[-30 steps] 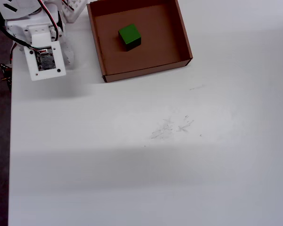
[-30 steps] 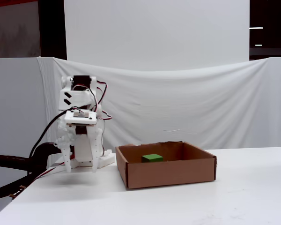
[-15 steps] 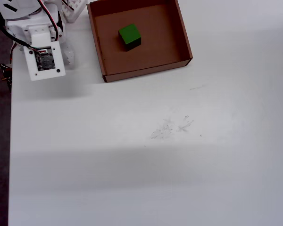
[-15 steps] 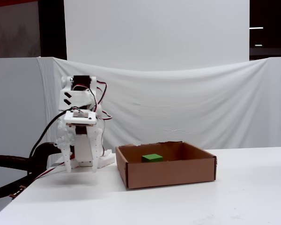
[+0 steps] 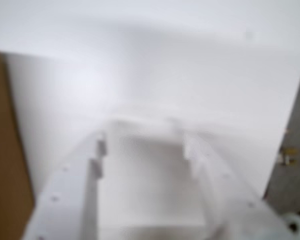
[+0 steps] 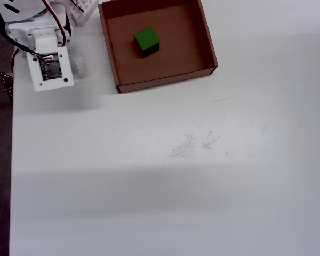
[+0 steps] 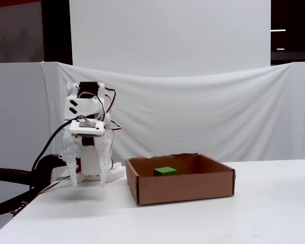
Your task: Grasp a green cube and put it in a box.
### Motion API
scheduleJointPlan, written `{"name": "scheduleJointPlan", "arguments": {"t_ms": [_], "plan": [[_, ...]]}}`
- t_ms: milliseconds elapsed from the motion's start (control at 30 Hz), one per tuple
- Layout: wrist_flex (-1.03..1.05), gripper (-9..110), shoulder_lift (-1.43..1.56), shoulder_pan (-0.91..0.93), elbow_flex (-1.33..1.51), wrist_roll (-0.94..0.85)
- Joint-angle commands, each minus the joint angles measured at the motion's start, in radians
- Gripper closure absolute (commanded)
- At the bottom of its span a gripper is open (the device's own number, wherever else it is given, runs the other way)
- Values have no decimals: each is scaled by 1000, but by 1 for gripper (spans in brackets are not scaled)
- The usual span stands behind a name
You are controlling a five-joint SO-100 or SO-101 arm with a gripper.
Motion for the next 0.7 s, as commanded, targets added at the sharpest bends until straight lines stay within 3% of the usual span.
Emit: {"name": "scheduleJointPlan", "arguments": {"t_ms": [0, 667], "plan": [[0, 80, -8, -5, -5, 6], [-2, 80, -8, -5, -5, 18]]}}
